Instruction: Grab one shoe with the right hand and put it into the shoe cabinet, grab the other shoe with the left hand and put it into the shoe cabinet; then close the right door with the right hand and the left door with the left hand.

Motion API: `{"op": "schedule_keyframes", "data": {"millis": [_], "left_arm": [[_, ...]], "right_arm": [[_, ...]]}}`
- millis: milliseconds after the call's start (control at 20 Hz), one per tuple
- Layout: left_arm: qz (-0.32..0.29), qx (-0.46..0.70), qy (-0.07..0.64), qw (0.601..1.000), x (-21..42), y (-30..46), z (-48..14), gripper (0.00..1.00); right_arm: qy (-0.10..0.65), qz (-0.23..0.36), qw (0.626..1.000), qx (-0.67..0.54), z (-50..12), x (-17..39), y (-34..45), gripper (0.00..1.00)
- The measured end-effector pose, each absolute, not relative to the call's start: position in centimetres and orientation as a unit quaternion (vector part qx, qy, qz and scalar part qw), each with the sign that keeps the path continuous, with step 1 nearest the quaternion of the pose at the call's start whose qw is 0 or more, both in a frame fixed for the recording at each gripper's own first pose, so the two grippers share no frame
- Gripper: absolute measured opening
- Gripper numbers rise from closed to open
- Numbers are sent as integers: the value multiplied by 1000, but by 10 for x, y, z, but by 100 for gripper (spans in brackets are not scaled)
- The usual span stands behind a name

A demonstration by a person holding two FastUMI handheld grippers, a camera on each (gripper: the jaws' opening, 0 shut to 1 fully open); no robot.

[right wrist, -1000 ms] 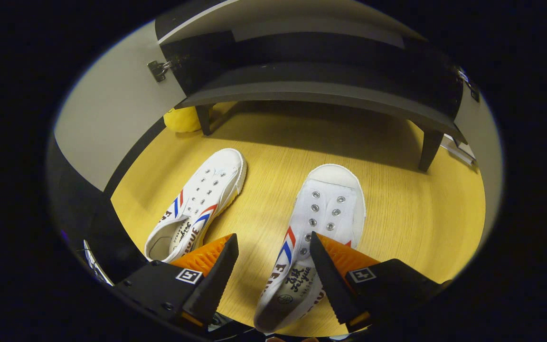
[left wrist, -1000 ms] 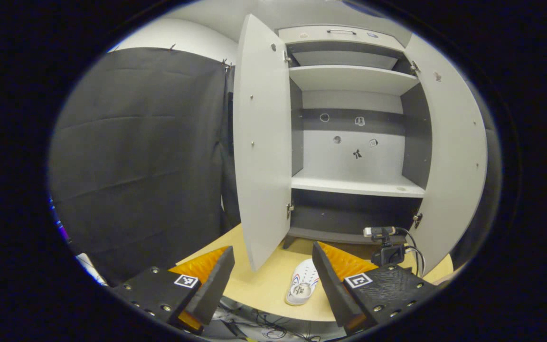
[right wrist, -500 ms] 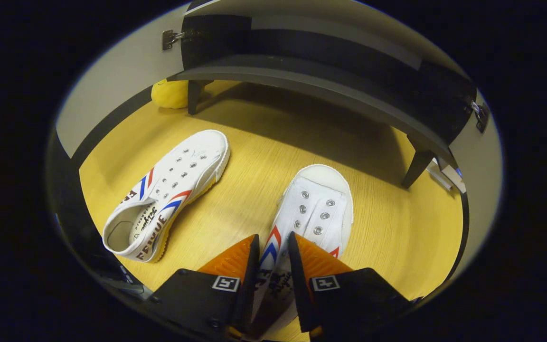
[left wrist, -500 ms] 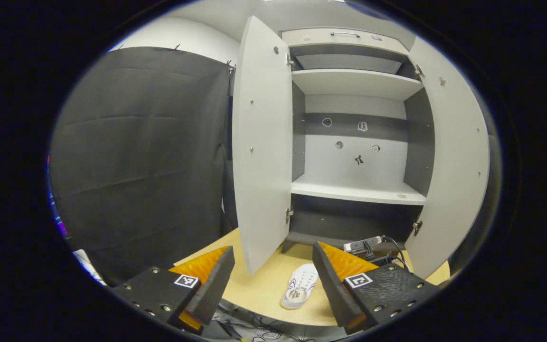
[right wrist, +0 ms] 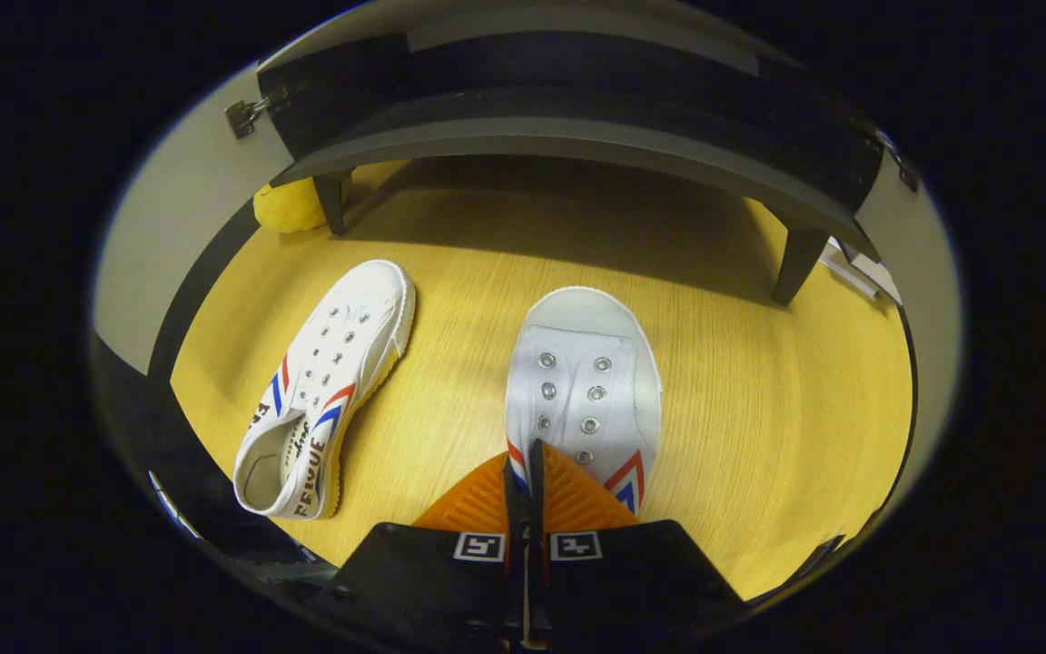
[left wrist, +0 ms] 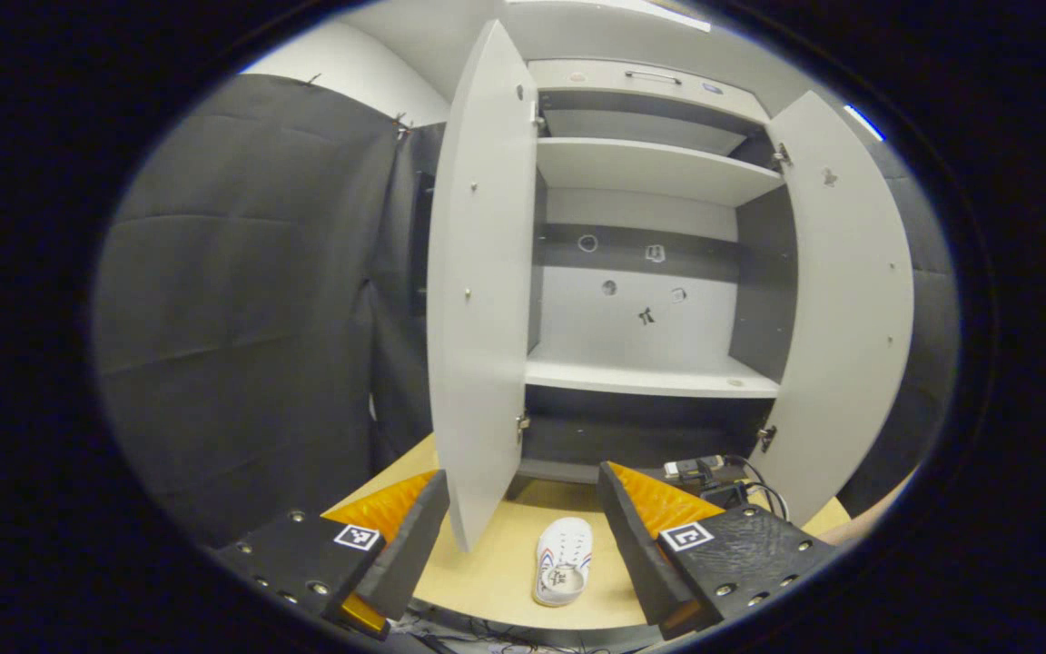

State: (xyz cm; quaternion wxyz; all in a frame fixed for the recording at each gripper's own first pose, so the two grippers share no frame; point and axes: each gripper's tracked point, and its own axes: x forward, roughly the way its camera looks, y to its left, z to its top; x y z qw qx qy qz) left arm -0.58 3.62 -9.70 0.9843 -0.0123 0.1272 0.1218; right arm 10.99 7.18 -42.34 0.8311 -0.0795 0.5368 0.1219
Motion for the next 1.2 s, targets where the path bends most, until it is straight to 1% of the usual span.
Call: {"op": "schedule_keyframes", "data": {"millis": [50, 100, 200, 250, 300, 350, 500, 600, 650, 750, 1000, 1150, 1200], "left_arm": [[90, -10, 127, 988, -3, 36, -103, 95], [75, -12, 131, 989, -2, 37, -107, 94], [53, -22, 140, 989, -1, 44, -119, 95], [44, -26, 142, 989, -2, 46, -123, 95], [33, -29, 142, 989, 1, 48, -124, 97], [18, -30, 144, 989, 4, 47, -125, 95], [-64, -14, 143, 988, 12, 25, -123, 95], [-101, -3, 128, 987, 21, 19, -119, 93], [-109, -1, 127, 986, 23, 16, -120, 96], [-123, 1, 124, 985, 29, 13, -119, 93], [-160, 18, 109, 981, 38, 4, -114, 95], [-183, 27, 99, 978, 39, -5, -110, 95], [-187, 31, 96, 977, 39, -7, -109, 94]], "right_arm": [[530, 115, 836, -81, -420, 110, 70, 4], [524, 107, 841, -79, -415, 110, 68, 4], [517, 87, 849, -65, -402, 112, 61, 4], [514, 75, 853, -55, -397, 112, 58, 0], [510, 61, 857, -45, -392, 113, 54, 4], [507, 49, 860, -37, -388, 112, 50, 4], [482, 24, 876, -29, -364, 106, 39, 4], [458, 18, 888, -34, -342, 102, 34, 4], [446, 13, 894, -34, -330, 100, 33, 4], [421, 1, 907, -18, -301, 99, 31, 4], [348, -21, 937, 6, -225, 104, 31, 4], [303, -24, 953, 12, -175, 106, 40, 4], [291, -20, 956, 16, -159, 109, 46, 4]]}}
